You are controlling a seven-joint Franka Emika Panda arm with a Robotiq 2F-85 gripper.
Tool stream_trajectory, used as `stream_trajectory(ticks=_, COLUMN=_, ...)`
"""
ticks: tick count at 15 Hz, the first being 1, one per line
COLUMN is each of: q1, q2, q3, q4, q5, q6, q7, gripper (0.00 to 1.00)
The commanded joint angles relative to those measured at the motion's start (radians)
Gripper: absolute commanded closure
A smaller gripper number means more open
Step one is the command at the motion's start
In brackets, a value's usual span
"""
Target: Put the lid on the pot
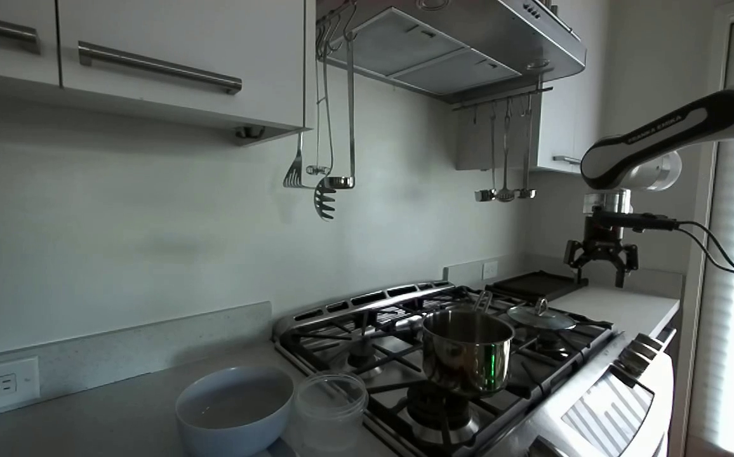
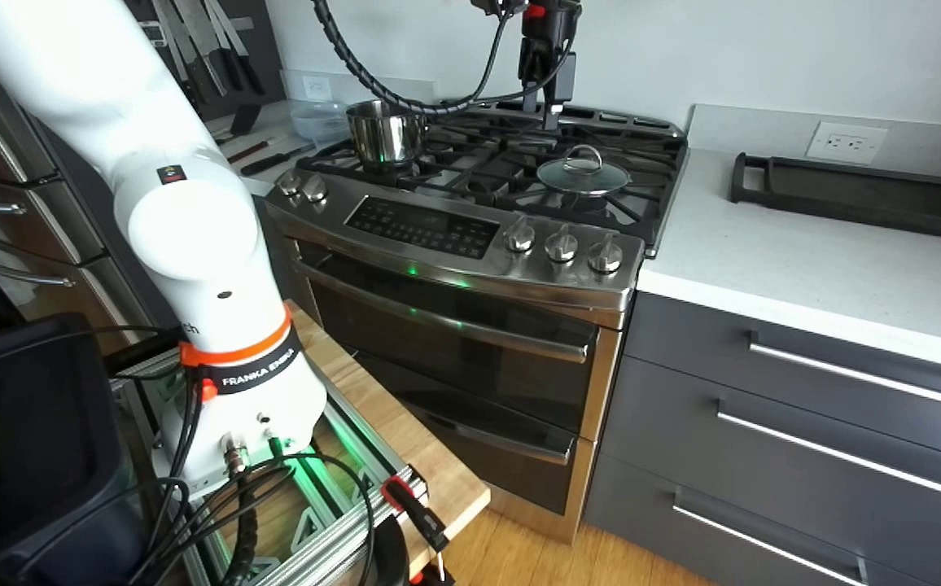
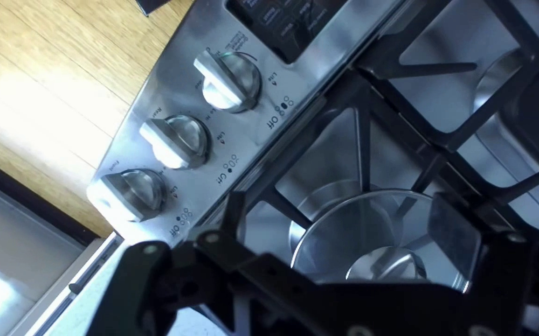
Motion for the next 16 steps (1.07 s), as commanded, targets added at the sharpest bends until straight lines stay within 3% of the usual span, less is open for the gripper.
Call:
stream_trajectory(ticks=1, q1=0.008, q2=0.006, q3=-0.006, q4=0.004, q5=-0.002, q6=-0.003, q7=0.001, gripper=0.0)
stream_trajectory(ticks=9, q1=0.005, q2=-0.004, q3=-0.011, q4=0.005, q5=-0.001, q6=-0.003, q7=-0.001, gripper=0.0)
stream_trajectory(ticks=16, q1=0.009, q2=0.065, q3=0.036, q4=0.028, q5=-0.118, q6=0.086, q7=0.134, gripper=0.0)
